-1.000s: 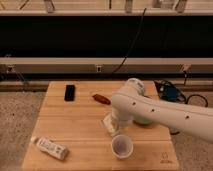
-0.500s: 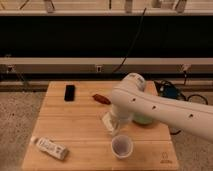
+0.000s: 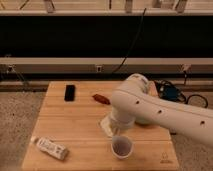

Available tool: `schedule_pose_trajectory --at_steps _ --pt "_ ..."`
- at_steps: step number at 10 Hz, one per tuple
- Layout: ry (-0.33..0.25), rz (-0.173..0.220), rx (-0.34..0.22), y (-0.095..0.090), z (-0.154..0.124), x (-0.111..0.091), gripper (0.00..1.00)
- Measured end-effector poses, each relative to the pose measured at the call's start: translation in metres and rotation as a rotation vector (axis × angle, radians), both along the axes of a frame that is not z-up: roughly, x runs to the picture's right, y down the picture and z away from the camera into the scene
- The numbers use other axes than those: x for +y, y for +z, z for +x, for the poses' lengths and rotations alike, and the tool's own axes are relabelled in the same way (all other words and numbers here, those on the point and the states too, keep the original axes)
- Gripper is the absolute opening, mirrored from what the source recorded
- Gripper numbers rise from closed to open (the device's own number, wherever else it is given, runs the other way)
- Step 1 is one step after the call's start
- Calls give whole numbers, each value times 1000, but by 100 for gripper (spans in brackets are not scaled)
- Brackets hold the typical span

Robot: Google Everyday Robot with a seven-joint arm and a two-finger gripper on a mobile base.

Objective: Place the white sponge in the ceramic cup

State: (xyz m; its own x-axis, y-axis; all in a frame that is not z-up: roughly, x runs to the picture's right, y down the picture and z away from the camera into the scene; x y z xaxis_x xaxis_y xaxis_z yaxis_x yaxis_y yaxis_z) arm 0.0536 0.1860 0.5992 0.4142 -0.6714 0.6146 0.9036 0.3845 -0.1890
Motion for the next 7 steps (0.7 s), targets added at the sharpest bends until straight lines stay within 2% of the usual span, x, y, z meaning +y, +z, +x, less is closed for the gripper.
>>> schedule_pose_trajectory --at_steps 3,4,7 --pt "33 -11 8 -22 9 16 1" --pt "49 -16 18 -29 15 23 3" --pt "112 -34 42 -37 34 37 32"
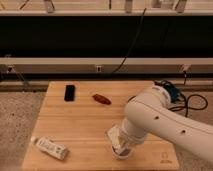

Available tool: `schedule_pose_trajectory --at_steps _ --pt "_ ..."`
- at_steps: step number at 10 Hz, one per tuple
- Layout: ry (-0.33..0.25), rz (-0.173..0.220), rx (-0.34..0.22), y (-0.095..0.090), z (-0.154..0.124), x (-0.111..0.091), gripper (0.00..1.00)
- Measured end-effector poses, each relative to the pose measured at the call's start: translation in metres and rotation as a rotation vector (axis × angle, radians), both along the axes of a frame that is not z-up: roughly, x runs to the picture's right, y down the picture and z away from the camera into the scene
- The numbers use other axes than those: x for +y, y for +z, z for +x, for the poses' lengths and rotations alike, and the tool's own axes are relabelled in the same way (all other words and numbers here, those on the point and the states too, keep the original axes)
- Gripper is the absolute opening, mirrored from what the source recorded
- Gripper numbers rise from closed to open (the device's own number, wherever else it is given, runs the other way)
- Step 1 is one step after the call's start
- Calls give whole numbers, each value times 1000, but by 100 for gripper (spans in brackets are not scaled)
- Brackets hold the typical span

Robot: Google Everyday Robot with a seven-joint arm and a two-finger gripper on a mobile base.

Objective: Place the white sponge in the ceramic cup

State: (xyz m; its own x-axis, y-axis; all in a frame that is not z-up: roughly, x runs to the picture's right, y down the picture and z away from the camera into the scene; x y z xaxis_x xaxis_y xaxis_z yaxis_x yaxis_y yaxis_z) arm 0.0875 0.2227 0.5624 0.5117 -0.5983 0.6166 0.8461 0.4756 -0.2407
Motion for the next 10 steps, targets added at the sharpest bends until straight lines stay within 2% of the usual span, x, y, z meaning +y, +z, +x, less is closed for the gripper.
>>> schedule_pose_trajectory --at_steps 5,10 --pt "56 -21 11 8 16 9 78" --pt "66 -24 20 13 20 7 80"
